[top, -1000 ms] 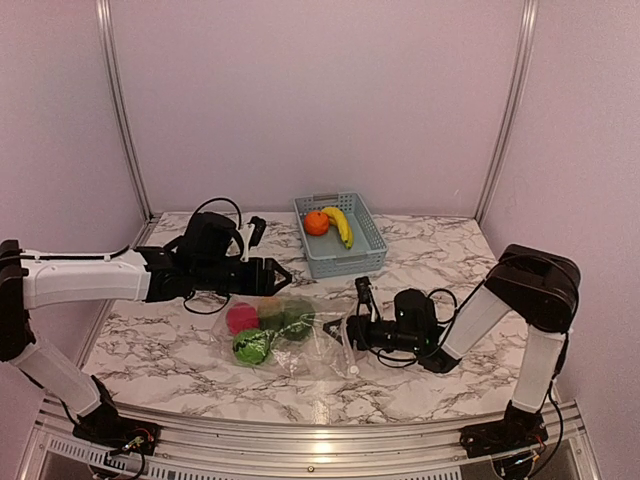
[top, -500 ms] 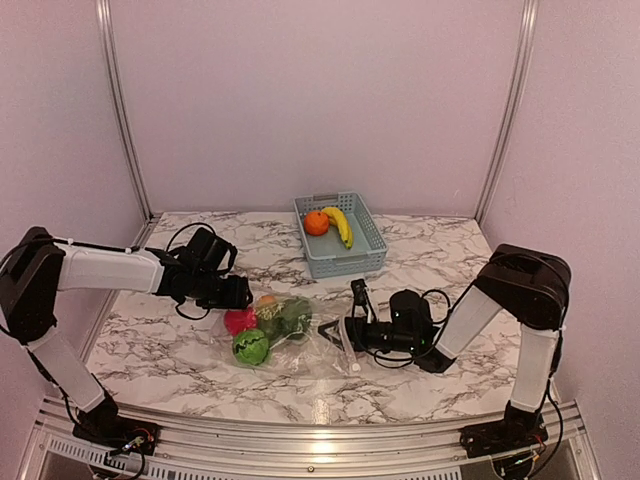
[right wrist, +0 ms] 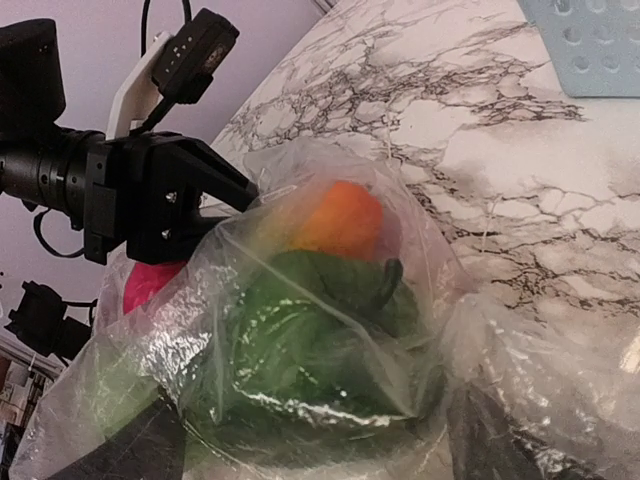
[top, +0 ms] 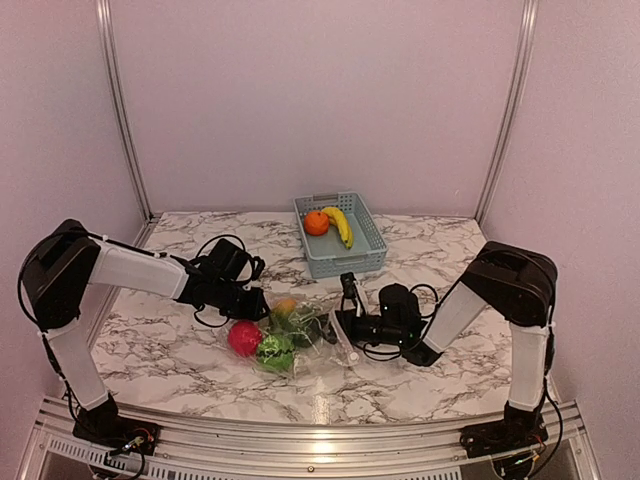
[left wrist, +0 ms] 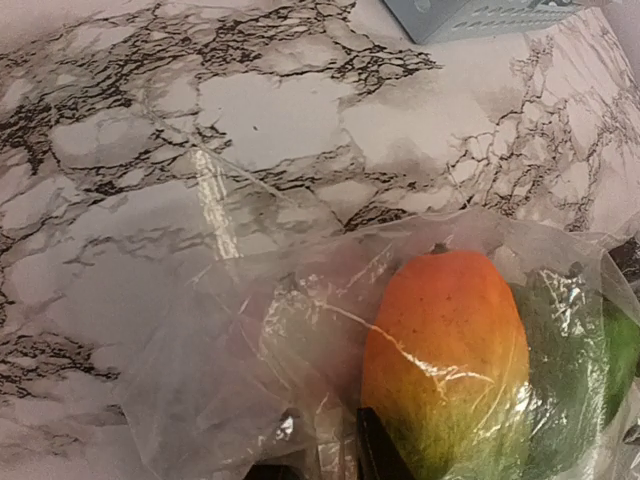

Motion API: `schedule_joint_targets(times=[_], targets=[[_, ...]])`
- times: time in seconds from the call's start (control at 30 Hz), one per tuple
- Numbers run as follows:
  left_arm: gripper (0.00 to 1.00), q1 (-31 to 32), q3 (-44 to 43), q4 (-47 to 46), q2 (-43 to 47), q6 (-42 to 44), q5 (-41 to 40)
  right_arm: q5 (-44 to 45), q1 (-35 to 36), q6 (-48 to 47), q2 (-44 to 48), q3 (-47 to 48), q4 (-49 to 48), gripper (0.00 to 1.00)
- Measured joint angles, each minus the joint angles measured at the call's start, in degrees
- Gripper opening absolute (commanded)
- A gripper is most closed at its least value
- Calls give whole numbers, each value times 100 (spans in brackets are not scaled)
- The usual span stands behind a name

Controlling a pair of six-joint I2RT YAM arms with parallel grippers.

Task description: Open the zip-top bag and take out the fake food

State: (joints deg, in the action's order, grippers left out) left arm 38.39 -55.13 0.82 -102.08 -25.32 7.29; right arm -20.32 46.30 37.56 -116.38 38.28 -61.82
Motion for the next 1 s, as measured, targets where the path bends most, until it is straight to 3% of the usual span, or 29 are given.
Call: schedule_joint_targets(times=[0.27,0.57,1.0], targets=[[10,402,-120,-227,-210,131,422,0,-2,-125,-107,258,149,91],[0,409,-105,-356,-212,-48,529,-24,0,-341,-111,354,330,95],[0,98,282,-581,-20,-420,468,577,240,-1117,577,-11,1296,99]])
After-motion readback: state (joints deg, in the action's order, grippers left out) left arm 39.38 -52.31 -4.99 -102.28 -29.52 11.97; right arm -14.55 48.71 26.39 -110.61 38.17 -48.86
